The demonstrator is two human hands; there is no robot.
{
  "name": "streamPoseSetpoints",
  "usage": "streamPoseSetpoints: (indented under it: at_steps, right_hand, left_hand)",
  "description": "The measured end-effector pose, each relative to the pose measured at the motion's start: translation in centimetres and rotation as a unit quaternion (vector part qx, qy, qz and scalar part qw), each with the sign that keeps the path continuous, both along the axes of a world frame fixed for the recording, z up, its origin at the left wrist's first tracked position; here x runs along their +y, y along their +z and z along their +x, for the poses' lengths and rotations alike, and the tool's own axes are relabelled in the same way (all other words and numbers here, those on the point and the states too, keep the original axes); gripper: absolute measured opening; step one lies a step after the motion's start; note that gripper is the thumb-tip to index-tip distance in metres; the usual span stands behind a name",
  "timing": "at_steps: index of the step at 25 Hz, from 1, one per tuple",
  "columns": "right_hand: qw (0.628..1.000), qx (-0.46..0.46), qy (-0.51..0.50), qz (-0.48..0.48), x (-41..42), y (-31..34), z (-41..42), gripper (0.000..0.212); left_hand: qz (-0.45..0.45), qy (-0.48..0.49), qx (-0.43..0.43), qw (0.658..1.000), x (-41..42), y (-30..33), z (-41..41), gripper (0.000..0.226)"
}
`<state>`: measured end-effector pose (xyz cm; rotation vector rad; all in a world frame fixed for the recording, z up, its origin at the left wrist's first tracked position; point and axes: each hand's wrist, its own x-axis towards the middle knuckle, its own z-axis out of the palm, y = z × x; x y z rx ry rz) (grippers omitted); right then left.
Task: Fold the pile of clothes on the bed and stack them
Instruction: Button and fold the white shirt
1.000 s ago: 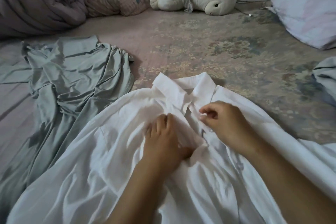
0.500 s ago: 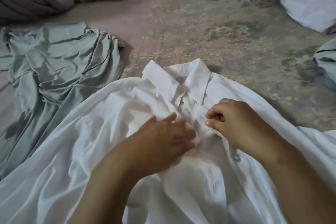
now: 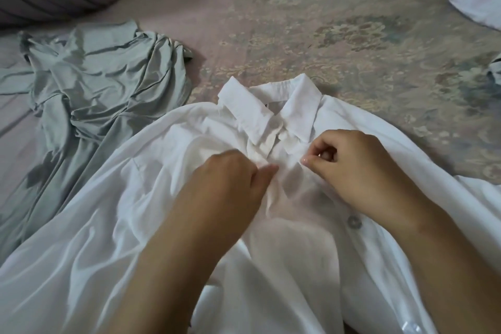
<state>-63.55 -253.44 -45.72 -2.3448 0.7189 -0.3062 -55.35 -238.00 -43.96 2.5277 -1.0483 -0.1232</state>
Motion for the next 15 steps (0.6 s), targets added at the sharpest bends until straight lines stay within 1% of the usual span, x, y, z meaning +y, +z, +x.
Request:
streamPoseSetpoints:
  at_steps: [2,3,4,5,8,10,13,15]
  right_hand:
    - [1.000,-0.018,-0.013,0.014,0.3,0.0,0.1,0.011]
    - [1.000,-0.018,-0.014,0.013,0.3,0.0,0.1,0.011]
    - [1.000,-0.014,-0.013,0.012,0.4,-0.1,0.1,0.011]
    - [1.000,-0.011,-0.012,0.012,0.5,-0.2,0.2,0.012]
    - [1.000,-0.019,-0.017,0.011,0.6,-0.5,0.3,0.013]
    - [0.999,-0.028,-0.024,0.014,0.7,-0.6,0.4,0.013]
    - [0.999,-0.027,-0.026,0.020,0.9,-0.6,0.4,0.013]
    - [0.999,-0.033,-0.030,0.028,0.9,-0.6,0.5,0.011]
  left_hand:
    - [-0.104,0.042,-0.050,0.992,-1.1,-0.9,0.3,0.045]
    - [-0.137,0.040,-0.051,0.988,-1.6,-1.2,0.3,0.036]
    - [-0.144,0.031,-0.036,0.988,-2.1,-1.5,0.2,0.024]
    - [-0.133,0.025,-0.014,0.991,-2.3,-1.8,0.1,0.020]
    - [-0.074,0.037,0.037,0.996,-2.2,-2.3,-0.2,0.046]
    - [-0.055,0.055,0.042,0.996,-2.0,-2.4,-0.1,0.053]
    - [-0.025,0.074,0.059,0.995,-1.7,-2.2,0.0,0.048]
    - [-0.023,0.084,0.071,0.994,-1.7,-2.1,0.2,0.038]
